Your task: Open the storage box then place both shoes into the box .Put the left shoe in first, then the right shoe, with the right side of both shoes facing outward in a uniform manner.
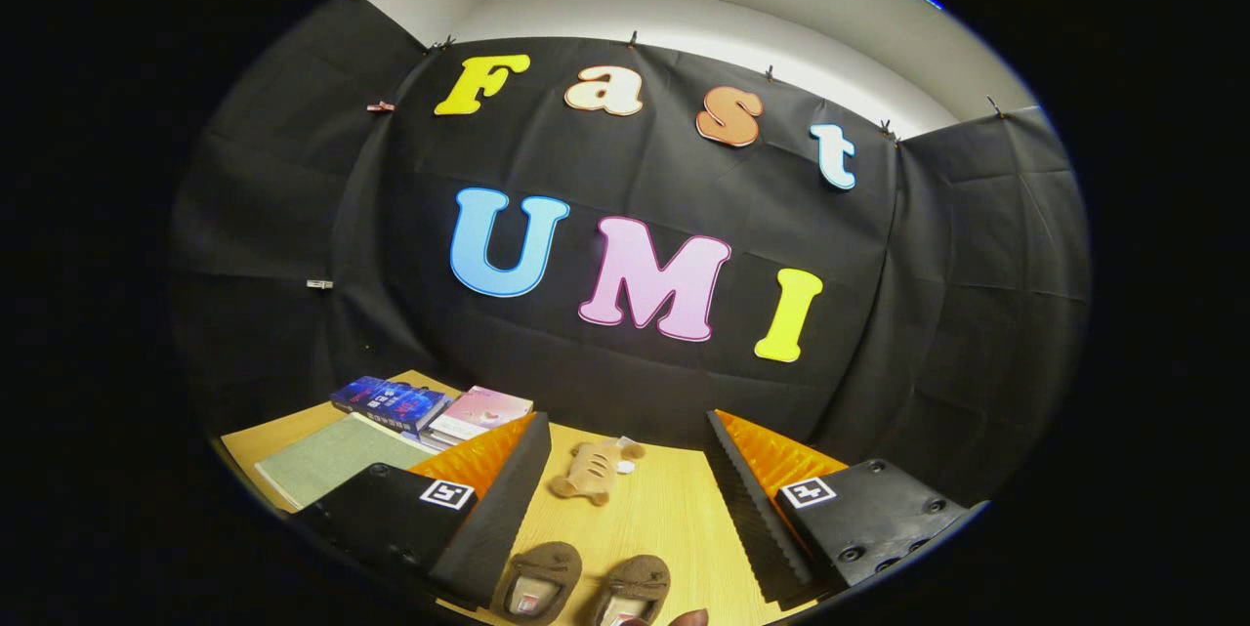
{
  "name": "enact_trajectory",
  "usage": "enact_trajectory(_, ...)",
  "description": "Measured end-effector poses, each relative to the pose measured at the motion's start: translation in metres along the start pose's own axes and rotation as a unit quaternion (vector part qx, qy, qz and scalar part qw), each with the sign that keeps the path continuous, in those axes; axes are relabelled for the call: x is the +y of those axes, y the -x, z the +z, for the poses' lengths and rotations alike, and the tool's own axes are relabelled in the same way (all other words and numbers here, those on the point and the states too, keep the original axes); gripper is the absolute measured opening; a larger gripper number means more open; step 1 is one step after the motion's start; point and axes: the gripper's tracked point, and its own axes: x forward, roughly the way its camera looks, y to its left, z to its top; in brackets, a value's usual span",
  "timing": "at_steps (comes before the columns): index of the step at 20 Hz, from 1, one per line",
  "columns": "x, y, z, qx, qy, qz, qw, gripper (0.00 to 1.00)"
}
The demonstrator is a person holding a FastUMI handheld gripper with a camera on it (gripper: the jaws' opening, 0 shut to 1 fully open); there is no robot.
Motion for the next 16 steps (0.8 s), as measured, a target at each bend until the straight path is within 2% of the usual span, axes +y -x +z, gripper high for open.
enact_trajectory(6,0.031,-0.003,0.006,-0.007,-0.031,0.071,0.997,0.98)
enact_trajectory(10,0.065,-0.007,0.007,-0.001,-0.067,0.148,0.987,0.98)
enact_trajectory(13,0.094,-0.009,-0.003,0.024,-0.105,0.216,0.97,0.98)
enact_trajectory(16,0.121,-0.009,-0.023,0.072,-0.155,0.289,0.942,0.98)
